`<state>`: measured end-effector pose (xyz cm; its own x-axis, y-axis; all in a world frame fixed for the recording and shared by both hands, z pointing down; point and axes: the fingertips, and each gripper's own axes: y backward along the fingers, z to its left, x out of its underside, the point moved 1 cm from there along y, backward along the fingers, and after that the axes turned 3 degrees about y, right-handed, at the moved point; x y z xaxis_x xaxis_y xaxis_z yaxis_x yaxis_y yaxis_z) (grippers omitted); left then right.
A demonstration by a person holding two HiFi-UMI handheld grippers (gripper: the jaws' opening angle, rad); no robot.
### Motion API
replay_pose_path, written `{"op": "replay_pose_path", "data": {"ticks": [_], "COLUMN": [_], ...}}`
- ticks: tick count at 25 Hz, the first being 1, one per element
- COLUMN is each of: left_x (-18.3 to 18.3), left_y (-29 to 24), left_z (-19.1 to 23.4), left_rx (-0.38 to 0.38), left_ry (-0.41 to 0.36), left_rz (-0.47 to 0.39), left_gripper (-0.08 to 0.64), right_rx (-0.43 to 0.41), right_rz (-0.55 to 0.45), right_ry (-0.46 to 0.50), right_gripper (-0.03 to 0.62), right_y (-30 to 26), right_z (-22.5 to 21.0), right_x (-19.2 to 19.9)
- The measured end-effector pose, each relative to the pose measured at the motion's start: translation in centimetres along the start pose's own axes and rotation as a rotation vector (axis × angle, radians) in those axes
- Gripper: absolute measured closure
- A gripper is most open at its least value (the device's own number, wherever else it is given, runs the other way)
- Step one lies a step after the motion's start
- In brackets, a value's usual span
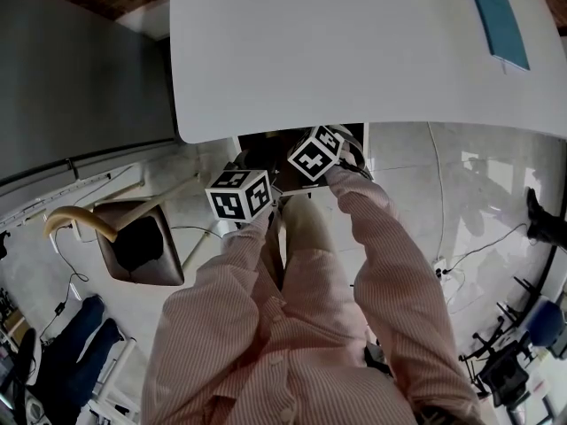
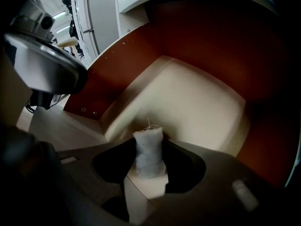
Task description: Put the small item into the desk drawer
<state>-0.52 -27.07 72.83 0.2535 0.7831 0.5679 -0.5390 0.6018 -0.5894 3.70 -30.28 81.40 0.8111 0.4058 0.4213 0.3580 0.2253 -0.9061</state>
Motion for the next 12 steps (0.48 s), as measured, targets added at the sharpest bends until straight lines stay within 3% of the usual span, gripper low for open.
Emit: {"op": "replay_pose_path", "data": {"ticks": [12], "left_x": [0.2], "left_y": [1.2], "left_z": [-0.4], "left_rx": [-0.015], "left_ry": [0.016], "left_rz": [-0.003], "left_gripper": [0.56], "right_rx": [-0.052], "right_rz": [-0.026], "right_ry": [0.008], "right_gripper": [0.397], "right_y": [1.4], "right_z": [1.0], "right_x": [-0.2]}}
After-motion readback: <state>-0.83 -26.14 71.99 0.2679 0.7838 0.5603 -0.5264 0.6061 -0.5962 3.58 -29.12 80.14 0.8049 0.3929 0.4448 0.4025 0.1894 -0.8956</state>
